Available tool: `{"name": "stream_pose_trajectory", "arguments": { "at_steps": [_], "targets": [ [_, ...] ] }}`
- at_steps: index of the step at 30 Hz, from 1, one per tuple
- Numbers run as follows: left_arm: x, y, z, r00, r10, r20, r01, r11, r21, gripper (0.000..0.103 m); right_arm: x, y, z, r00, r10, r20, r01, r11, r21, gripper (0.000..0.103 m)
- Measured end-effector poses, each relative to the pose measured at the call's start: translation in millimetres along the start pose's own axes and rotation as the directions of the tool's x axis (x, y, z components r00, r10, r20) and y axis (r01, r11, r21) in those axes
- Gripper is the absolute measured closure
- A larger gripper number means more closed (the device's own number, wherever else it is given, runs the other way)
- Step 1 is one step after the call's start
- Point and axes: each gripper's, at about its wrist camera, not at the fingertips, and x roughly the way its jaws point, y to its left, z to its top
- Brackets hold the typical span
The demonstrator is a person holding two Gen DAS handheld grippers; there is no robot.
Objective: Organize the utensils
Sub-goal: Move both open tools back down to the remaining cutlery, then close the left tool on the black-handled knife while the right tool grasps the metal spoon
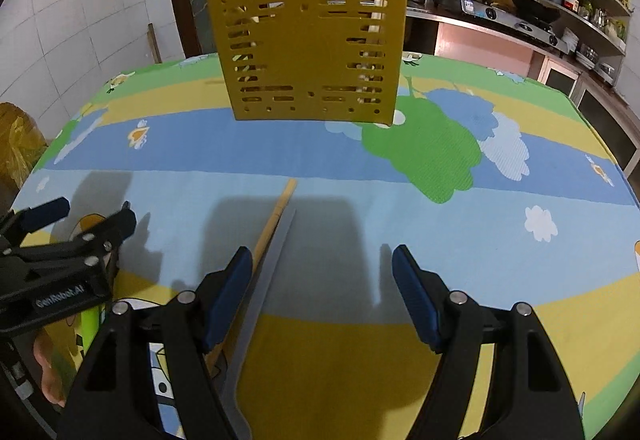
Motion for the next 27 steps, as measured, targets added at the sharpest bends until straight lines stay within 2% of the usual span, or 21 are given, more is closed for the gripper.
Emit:
{"name": "stream_pose_trajectory", "arguments": {
  "at_steps": [10, 16, 21, 27],
  "targets": [
    [14.9, 3.2, -2.5, 0.998, 0.026, -0.055, -0.027, 1.0, -0.008, 0.005, -1.4, -0.3, -2.1, 1.0, 0.0, 0.0, 0.0, 1.0, 0.012, 0.031],
    [15.1, 2.0, -3.2, 0.998, 0.034, -0.046, -0.035, 0.999, -0.004, 0.005, -1.5, 2.7, -2.3, 1.0, 0.0, 0.0, 0.0, 1.0, 0.005, 0.031],
    [14.9, 1.9, -3.2, 0.998, 0.036, -0.048, -0.036, 0.999, -0.008, 0.005, -1.8, 4.4, -2.8, 0.999, -0.053, -0.005, 0.053, 0.999, -0.005, 0.031],
    [15.1, 2.3, -3.7, 0.998, 0.036, -0.05, -0.037, 0.999, -0.02, 0.005, -2.2, 2.4, -3.8, 0.997, -0.074, -0.028, 0.074, 0.997, 0.02, 0.033]
  ]
}}
